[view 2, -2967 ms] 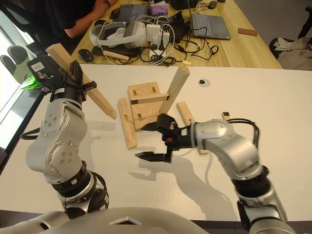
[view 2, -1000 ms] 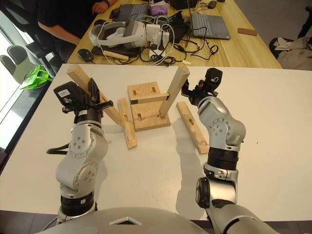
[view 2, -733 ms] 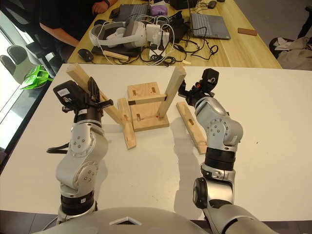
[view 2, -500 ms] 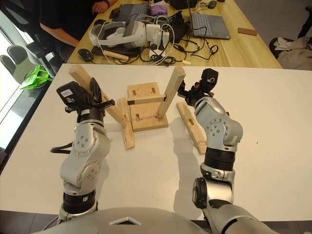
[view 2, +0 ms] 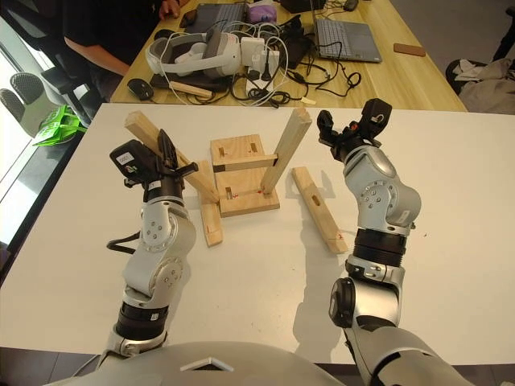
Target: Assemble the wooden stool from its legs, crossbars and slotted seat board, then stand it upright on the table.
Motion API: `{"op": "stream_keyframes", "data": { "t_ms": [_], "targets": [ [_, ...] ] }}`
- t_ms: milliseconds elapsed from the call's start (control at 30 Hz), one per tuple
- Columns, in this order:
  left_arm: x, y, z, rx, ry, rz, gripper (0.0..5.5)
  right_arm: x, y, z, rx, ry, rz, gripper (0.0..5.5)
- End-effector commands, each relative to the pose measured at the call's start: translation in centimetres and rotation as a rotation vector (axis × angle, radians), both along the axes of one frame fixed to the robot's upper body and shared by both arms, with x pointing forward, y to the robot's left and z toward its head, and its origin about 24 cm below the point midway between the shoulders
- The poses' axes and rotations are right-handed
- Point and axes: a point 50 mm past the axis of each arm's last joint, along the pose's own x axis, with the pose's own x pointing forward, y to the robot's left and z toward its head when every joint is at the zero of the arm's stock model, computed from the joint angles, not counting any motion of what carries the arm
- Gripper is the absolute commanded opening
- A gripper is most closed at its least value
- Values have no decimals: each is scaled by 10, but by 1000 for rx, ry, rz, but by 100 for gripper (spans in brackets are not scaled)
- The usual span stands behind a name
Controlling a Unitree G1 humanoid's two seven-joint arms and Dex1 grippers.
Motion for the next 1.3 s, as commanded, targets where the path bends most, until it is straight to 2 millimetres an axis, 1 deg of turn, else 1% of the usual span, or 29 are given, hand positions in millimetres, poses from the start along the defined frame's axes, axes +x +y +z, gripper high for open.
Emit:
{"op": "stream_keyframes", "data": {
  "t_ms": [33,100,167,233,333,467,567,667,900,1033,1133,1300],
  "targets": [
    [3,-21,33,-331,-83,32,102,7,1,12,-14,-33,6,472],
    [4,-13,38,-354,-102,62,102,8,2,12,-18,-33,12,472],
    [4,-6,42,-414,-108,88,102,8,1,12,-22,-32,14,472],
    [3,-6,44,-456,-105,93,102,9,2,13,-25,-32,18,472],
    [3,-12,43,-495,-93,71,102,10,3,13,-27,-34,27,472],
    [1,-22,28,-556,-15,35,102,11,5,14,-29,-36,35,472],
    [-1,-32,15,-548,49,-7,102,11,3,15,-31,-38,26,472],
    [-6,-39,9,-504,84,-40,102,10,2,15,-29,-42,20,472],
    [-11,-43,7,-351,77,-69,102,6,-3,15,-27,-51,-4,472],
    [-14,-44,3,-272,91,-67,102,5,-5,16,-28,-56,-14,472],
    [-14,-42,5,-232,72,-51,102,5,-5,16,-29,-59,-13,472],
    [-10,-43,6,-212,50,-34,102,8,-1,18,-30,-62,2,472]
  ]
}}
